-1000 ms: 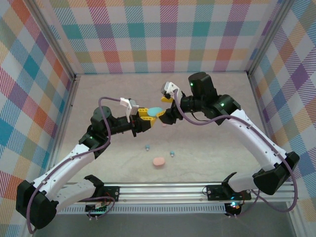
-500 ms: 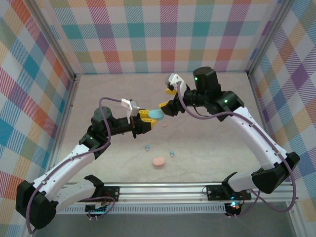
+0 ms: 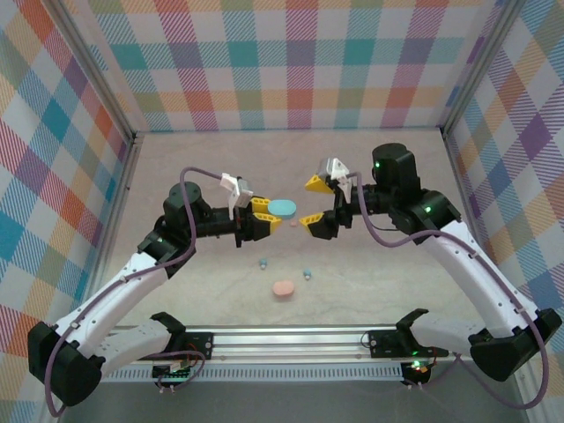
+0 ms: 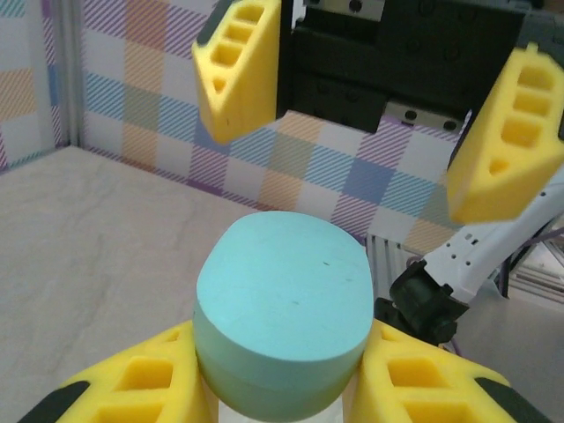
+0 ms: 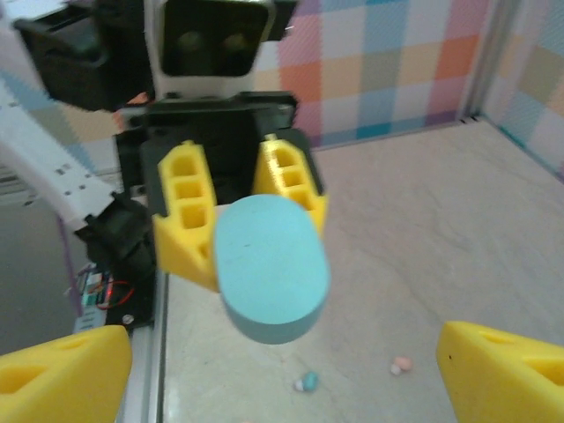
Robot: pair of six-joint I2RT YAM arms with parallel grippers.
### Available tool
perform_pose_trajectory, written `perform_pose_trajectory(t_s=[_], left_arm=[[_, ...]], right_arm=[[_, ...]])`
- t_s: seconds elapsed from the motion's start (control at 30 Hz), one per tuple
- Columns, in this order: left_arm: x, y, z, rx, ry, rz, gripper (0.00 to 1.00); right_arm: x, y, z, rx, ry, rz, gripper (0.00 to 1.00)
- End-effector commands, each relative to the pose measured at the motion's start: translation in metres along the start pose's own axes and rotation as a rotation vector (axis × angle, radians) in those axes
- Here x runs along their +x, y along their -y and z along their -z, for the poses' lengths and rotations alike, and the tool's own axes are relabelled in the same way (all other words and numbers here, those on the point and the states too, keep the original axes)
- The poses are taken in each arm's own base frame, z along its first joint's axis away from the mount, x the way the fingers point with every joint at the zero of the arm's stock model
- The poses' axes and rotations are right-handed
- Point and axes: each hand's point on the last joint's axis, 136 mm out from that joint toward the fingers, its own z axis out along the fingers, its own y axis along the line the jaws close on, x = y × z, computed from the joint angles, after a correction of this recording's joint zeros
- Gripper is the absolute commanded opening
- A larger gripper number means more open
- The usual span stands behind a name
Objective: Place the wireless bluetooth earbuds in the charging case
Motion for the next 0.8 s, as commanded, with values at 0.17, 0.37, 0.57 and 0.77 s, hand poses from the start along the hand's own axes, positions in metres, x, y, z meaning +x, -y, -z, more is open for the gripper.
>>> perform_pose_trajectory(t_s=[0.17,0.37,0.57,0.77], left_arm=[[-0.009,0.025,0.004,0.108,-0.045,-0.049,0.02],[-0.01,0.028,0.003,0.142,-0.059,-0.035,0.02],[-0.01,0.028,0.002,0.144,-0.06,-0.035,0.02],[-0.011,0.027,0.001,0.145,-0.062,-0.043,0.02]], right_arm=[[-0.006,-0.018,-0.009,-0.168,0.016,0.068,0.86],[-0.015,-0.016,-0.017,-0.18,0.011,0.07,0.74],[-0.01,-0.021,-0.025,-0.197,-0.019,0.069,0.73],[-0.007,-0.021,-0.027,-0.202,-0.045,0.037,0.77]])
